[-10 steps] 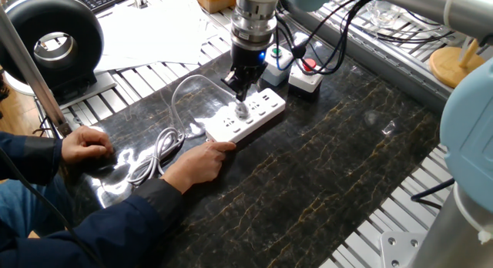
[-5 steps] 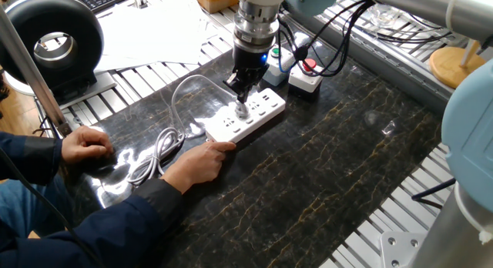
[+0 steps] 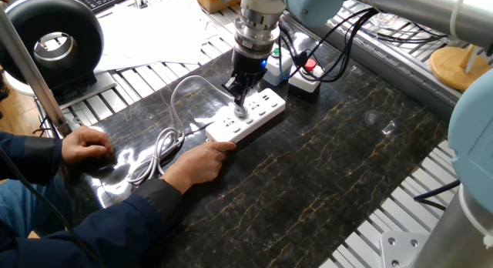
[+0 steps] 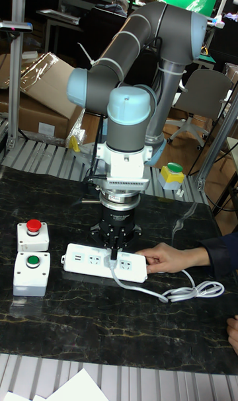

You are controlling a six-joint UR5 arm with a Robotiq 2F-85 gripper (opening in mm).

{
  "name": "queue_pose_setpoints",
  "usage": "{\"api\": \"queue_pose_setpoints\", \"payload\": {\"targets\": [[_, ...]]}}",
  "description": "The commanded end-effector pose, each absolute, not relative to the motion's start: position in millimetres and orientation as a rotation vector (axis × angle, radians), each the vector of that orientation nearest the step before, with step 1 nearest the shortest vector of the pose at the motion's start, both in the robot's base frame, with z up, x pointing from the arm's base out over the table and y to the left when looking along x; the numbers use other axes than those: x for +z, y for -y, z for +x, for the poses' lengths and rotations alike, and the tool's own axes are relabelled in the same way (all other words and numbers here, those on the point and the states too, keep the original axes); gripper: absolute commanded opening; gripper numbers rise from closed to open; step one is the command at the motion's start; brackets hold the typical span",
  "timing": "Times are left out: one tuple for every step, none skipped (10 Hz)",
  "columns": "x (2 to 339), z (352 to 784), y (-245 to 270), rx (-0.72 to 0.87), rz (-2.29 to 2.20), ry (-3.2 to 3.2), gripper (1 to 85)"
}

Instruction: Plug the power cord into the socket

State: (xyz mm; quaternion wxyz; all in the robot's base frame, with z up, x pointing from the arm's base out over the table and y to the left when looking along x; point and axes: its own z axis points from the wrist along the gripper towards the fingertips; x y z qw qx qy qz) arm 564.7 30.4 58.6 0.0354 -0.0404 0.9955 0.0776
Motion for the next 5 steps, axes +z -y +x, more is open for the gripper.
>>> {"api": "queue_pose_setpoints", "payload": {"targets": [[58.6,563.0,-24.3,0.258,-0.137,-3.058,1.7],[58.1,563.5,-25.0,0.262,-0.136,-3.055,1.7],[58.1,563.5,-25.9,0.267,-0.134,-3.054,1.7],[57.9,563.1,-25.1,0.262,-0.134,-3.056,1.7],[59.5,560.8,-17.1,0.222,-0.149,-3.072,1.7]]}}
